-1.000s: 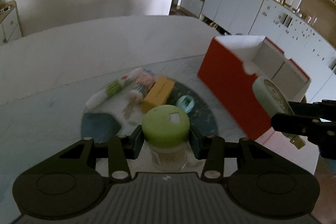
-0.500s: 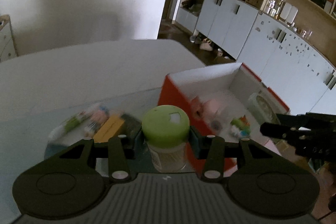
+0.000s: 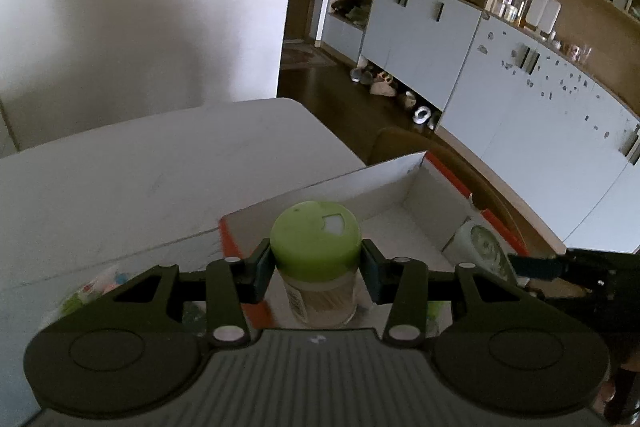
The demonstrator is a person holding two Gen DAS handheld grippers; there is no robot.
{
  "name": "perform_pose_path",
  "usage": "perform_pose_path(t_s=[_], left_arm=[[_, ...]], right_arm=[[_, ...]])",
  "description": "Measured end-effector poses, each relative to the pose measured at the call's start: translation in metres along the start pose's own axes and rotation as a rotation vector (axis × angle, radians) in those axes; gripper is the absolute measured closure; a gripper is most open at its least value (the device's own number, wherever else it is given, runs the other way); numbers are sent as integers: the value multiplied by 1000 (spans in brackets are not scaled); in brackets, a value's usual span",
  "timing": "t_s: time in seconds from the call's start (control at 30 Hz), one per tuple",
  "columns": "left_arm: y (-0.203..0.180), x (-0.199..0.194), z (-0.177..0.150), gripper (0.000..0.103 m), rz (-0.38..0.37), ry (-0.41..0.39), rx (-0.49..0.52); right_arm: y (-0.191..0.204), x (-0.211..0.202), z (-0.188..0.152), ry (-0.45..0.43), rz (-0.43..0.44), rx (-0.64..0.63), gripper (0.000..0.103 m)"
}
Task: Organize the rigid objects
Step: 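Carry the jar and tape dispenser into the red box with both tools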
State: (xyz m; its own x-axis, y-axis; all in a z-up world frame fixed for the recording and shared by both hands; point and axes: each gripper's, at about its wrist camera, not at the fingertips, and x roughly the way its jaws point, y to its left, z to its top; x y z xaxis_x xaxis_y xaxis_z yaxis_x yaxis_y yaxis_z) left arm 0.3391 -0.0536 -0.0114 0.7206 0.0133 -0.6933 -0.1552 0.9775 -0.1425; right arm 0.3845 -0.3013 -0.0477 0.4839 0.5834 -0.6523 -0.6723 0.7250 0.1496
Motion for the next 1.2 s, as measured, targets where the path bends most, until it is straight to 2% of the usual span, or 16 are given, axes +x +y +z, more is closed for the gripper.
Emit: perform_pose_path(t_s=[0.2, 0.47, 0.83, 1.2], left_arm=[[-23, 30, 17, 58, -5, 44, 13], [-57, 79, 31, 58, 3, 110, 96], [-94, 144, 36, 58, 6, 198, 148], [-107, 186, 27, 58, 8, 288, 160]], right_arm=[[-13, 9, 1, 25, 2, -29, 60], [-24, 31, 5, 91, 16, -84, 60], [-21, 67, 5, 213, -7, -96, 60], [-15, 90, 0, 297, -11, -91, 60]])
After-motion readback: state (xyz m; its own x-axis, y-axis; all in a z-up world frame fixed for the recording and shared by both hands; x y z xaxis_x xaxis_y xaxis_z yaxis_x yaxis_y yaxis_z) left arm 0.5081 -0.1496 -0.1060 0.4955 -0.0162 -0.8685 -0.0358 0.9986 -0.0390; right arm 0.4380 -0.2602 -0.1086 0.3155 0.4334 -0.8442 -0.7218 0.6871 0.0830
